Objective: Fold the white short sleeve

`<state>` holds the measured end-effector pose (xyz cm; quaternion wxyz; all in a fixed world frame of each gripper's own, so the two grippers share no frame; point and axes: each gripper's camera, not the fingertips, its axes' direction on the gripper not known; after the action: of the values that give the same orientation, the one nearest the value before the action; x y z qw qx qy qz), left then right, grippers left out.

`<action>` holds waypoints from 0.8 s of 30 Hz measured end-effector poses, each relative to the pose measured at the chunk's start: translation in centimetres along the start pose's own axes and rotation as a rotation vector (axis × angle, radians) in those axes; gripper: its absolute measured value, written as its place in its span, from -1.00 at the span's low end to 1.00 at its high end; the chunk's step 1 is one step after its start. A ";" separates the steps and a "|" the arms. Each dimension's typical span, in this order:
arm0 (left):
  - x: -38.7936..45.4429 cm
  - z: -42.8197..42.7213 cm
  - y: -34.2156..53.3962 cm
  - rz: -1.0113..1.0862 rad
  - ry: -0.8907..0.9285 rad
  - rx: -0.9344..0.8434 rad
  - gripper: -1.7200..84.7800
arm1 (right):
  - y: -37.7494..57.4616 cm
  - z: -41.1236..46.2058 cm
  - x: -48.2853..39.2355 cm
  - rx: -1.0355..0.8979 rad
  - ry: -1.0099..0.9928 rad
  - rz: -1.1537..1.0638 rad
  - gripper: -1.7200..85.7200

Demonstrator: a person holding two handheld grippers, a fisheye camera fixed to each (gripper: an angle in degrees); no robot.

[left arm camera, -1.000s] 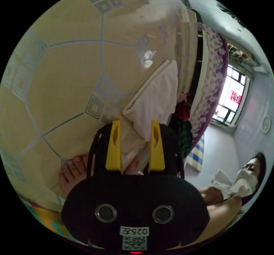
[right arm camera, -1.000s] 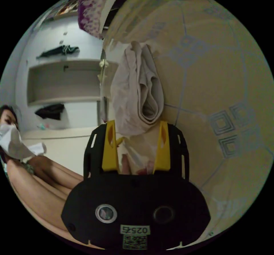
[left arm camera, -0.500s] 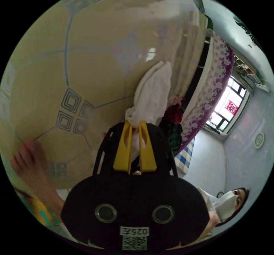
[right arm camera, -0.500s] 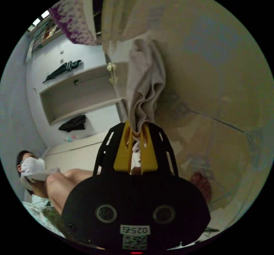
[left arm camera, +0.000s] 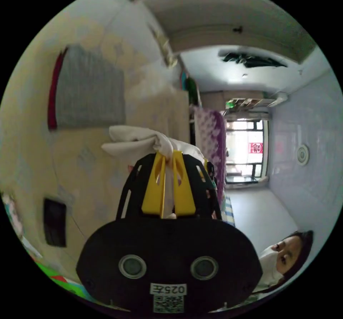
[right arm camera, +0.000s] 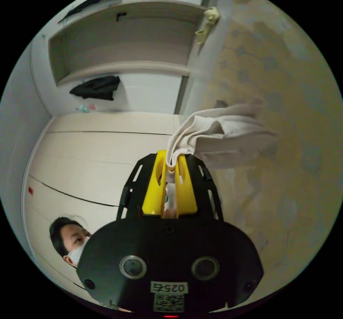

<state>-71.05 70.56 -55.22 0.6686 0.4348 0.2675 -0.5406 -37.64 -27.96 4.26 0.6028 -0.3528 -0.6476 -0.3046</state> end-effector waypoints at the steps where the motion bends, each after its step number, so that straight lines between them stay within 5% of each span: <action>1: 0.6 -2.4 -1.6 0.054 -0.040 0.081 -0.98 | -3.5 3.2 -0.8 -0.040 0.012 -0.034 -0.87; 4: -1.4 -5.7 -4.5 0.088 -0.119 0.226 -0.98 | -10.4 10.7 -0.2 -0.117 0.093 -0.083 -0.87; 13: -21.9 -0.1 -2.4 -0.367 -0.270 0.270 -0.98 | -16.3 24.4 15.4 -0.317 0.419 0.152 -0.87; 18: -20.5 0.1 -1.7 -0.334 -0.229 0.297 -0.98 | -16.4 24.6 12.2 -0.259 0.325 0.119 -0.87; 24: -17.6 1.8 1.9 -0.250 -0.394 0.340 -0.98 | -13.5 27.7 6.6 -0.252 0.476 -0.025 -0.87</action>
<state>-74.19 77.73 -39.25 0.5535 0.3910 0.0892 -0.7300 -64.59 -12.32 8.79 0.6855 -0.3355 -0.4490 -0.4647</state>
